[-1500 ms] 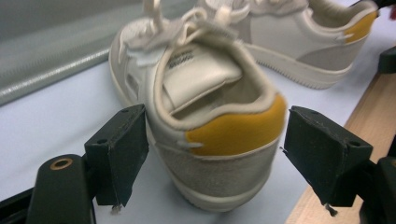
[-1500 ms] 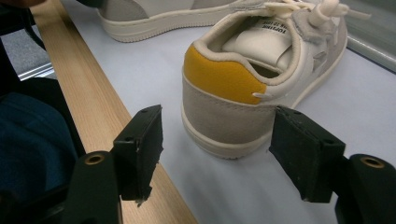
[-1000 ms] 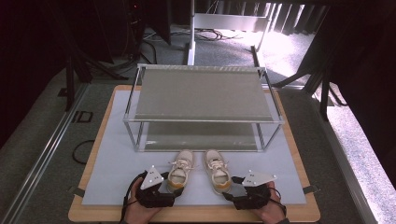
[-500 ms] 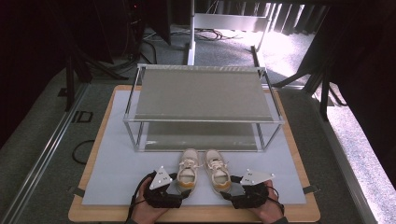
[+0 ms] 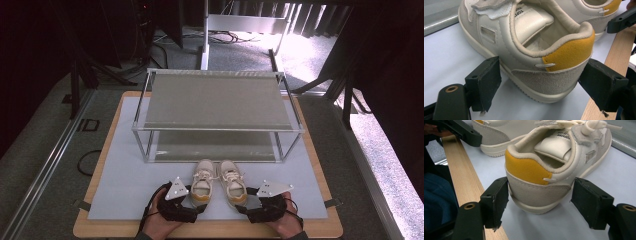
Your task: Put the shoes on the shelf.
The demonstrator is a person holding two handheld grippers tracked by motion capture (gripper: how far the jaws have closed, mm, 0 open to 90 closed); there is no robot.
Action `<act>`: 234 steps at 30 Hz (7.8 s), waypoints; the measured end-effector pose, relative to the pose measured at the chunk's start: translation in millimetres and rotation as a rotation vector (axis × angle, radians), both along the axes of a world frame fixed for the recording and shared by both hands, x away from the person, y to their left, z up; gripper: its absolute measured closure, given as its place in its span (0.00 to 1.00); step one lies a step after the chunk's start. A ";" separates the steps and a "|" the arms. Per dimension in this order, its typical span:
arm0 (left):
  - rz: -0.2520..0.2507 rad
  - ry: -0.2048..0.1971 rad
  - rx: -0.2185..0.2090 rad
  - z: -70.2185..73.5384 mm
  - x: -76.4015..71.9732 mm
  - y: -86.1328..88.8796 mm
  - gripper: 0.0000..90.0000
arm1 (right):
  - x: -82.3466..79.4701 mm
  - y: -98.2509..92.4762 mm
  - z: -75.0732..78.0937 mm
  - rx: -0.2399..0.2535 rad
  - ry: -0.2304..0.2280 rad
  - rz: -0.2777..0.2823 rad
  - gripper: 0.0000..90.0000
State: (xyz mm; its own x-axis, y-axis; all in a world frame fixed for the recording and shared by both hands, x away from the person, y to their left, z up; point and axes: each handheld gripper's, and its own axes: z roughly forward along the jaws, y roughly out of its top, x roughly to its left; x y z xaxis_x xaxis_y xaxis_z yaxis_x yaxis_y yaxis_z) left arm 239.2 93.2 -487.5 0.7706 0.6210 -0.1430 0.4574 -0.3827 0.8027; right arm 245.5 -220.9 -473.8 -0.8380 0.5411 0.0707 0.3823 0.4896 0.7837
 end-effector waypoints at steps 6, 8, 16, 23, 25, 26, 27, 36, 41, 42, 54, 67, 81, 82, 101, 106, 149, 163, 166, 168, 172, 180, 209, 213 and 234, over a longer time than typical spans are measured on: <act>-0.012 -0.001 0.006 0.6 1.1 -2.4 0.20 | 0.6 -0.7 -0.5 0.012 0.006 0.002 0.33; -0.012 0.000 0.009 0.9 1.1 -2.6 0.20 | 0.5 -0.4 -0.6 0.017 0.010 -0.002 0.33; -0.037 -0.002 0.007 0.5 -1.2 -6.2 0.22 | -0.7 5.2 -0.4 0.017 0.009 0.016 0.35; -0.041 0.000 0.003 0.1 -0.8 -6.2 0.23 | -2.5 9.0 -0.6 0.019 0.008 0.022 0.37; -0.042 0.001 0.003 0.0 -0.8 -6.1 0.23 | -3.1 10.1 -0.7 0.022 0.007 0.025 0.39; -0.043 0.001 0.002 0.0 -0.8 -5.9 0.23 | -3.2 10.7 -0.7 0.026 0.009 0.028 0.41; -0.042 0.001 0.002 -0.1 -0.9 -5.9 0.23 | -3.4 11.6 -0.8 0.028 0.010 0.033 0.43; -0.040 -0.003 0.001 1.5 -4.4 -3.9 0.26 | -5.0 15.0 -0.7 0.022 0.013 0.038 0.44; -0.031 -0.024 -0.045 14.5 -11.0 8.7 0.30 | -10.5 9.2 12.5 0.057 -0.017 0.020 0.45; -0.023 -0.030 -0.058 17.7 -11.8 11.6 0.30 | -11.4 8.3 15.2 0.067 -0.016 0.013 0.47; 0.083 -0.091 -0.056 36.9 5.4 12.3 0.38 | 6.2 16.2 30.5 0.110 -0.010 -0.141 0.58; 0.141 -0.020 0.005 27.4 25.0 -5.8 0.46 | 14.0 32.7 26.8 0.021 0.035 -0.244 0.60; 0.137 0.031 -0.008 25.3 28.4 -10.1 0.56 | 15.1 36.5 26.6 0.019 0.090 -0.284 0.65; 0.136 0.032 -0.007 25.4 28.6 -10.1 0.57 | 15.4 36.7 26.9 0.020 0.096 -0.286 0.66; 0.145 0.012 -0.020 27.6 26.2 -12.4 0.65 | 9.6 34.0 24.2 0.131 0.072 -0.323 0.78; 0.148 0.005 -0.029 29.3 24.8 -14.0 0.66 | 8.0 32.5 24.8 0.151 0.063 -0.328 0.78; 0.241 -0.088 -0.130 46.9 73.0 -34.2 0.67 | 47.6 16.8 37.6 0.289 -0.020 -0.411 0.78; 0.310 -0.159 -0.131 41.0 97.0 -50.1 0.67 | 75.7 13.9 32.3 0.313 -0.039 -0.451 0.78; 0.323 -0.185 -0.124 41.9 99.6 -52.5 0.67 | 80.1 12.8 31.8 0.319 -0.048 -0.449 0.78; 0.336 -0.201 -0.125 41.5 101.0 -53.6 0.67 | 83.5 12.3 31.0 0.330 -0.052 -0.447 0.78; 0.368 -0.234 -0.117 40.3 104.1 -56.9 0.68 | 89.0 13.7 29.2 0.342 -0.054 -0.450 0.78; 0.400 -0.250 -0.117 34.3 113.7 -59.6 0.68 | 99.3 15.8 23.3 0.353 -0.042 -0.463 0.78; 0.414 -0.178 -0.180 23.7 127.4 -62.7 0.68 | 108.0 8.2 18.2 0.370 -0.055 -0.487 0.79; 0.410 -0.166 -0.190 22.6 129.3 -60.1 0.68 | 109.4 4.2 15.5 0.374 -0.048 -0.497 0.79; 0.412 -0.091 -0.214 14.8 129.7 -45.0 0.65 | 107.5 8.5 20.2 0.252 0.011 -0.545 0.69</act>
